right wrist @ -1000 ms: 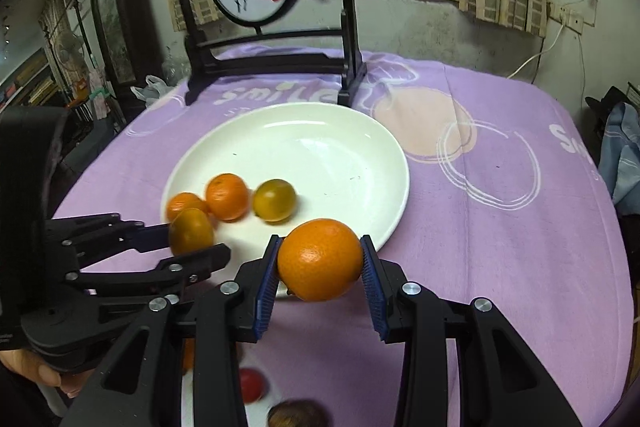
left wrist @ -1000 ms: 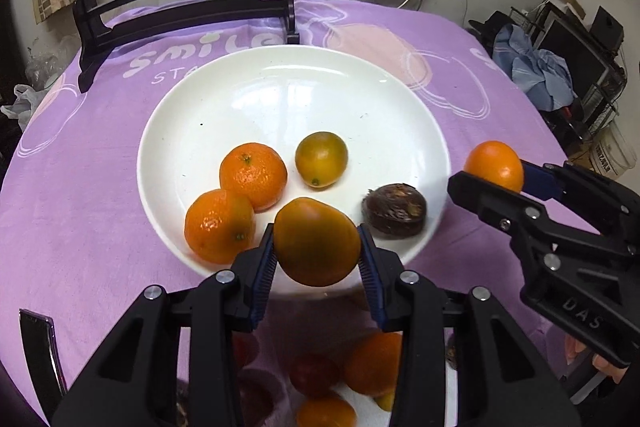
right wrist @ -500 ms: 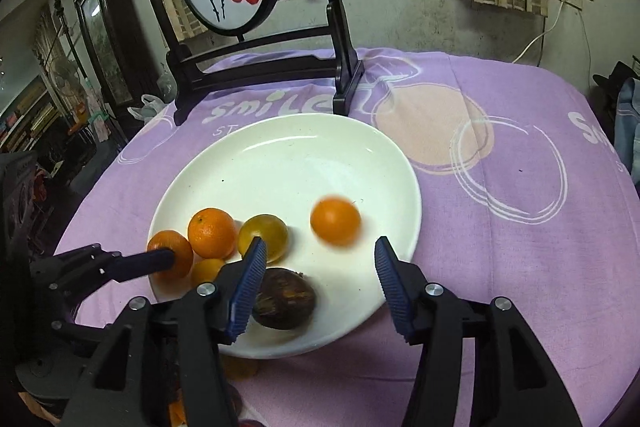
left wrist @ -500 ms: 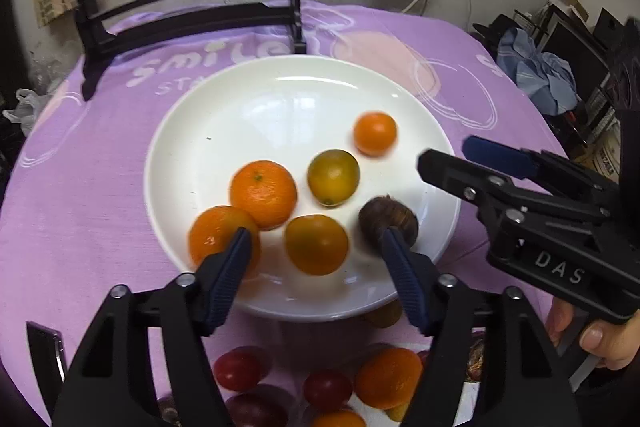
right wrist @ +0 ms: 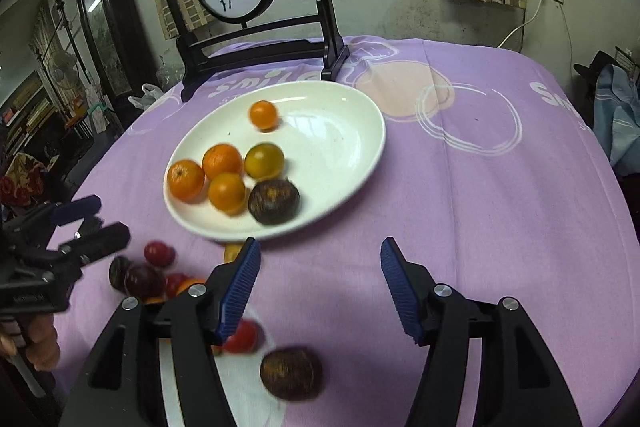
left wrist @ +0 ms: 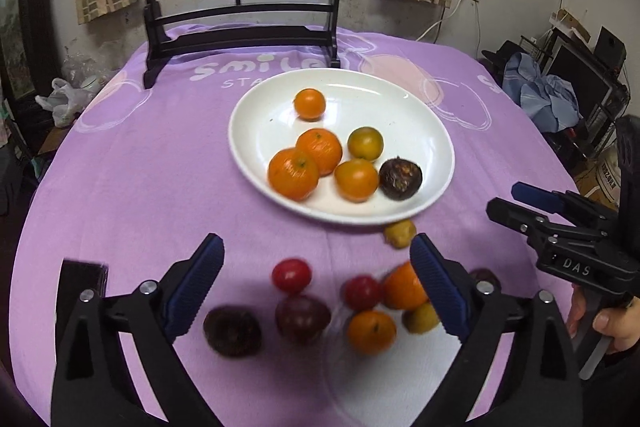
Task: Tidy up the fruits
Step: 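Grasp a dark brown fruit with the right tool while the left tool grasps another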
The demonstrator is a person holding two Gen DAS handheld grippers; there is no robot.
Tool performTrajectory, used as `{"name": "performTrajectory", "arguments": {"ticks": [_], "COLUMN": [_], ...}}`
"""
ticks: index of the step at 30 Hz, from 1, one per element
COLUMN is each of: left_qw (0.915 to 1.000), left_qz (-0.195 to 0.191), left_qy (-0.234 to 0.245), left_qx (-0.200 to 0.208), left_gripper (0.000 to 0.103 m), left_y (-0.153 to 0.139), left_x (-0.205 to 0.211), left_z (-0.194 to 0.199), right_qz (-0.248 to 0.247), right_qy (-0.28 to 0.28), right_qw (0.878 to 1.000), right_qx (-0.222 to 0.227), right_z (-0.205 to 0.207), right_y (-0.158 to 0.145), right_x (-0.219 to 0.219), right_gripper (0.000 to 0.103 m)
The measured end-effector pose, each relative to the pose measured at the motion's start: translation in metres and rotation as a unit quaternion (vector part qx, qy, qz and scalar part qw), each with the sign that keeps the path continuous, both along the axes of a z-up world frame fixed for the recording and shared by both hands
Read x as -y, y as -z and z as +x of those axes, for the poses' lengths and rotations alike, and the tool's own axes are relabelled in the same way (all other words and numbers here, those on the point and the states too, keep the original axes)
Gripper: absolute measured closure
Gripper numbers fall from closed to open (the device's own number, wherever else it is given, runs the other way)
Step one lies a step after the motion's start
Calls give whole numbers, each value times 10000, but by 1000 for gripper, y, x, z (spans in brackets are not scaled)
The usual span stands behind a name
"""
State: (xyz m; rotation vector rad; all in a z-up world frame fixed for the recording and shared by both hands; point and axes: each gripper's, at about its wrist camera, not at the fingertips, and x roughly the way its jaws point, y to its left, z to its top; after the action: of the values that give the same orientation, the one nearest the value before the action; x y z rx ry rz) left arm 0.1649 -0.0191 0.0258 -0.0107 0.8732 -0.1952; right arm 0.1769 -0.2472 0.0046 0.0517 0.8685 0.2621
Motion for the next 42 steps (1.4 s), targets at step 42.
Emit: {"name": "performTrajectory", "arguments": {"ticks": [42], "left_qw": [9953], "left_qz": [-154], "left_qy": [-604], "left_qx": [-744], "left_gripper": [9], "left_y": [62], "left_x": [-58], "left_z": [-60], "right_qz": [-393], "right_qy": [36], "right_qw": [9984], "right_qx": [-403], "right_z": [-72], "right_y": [43], "right_x": [-31], "right_gripper": [62]}}
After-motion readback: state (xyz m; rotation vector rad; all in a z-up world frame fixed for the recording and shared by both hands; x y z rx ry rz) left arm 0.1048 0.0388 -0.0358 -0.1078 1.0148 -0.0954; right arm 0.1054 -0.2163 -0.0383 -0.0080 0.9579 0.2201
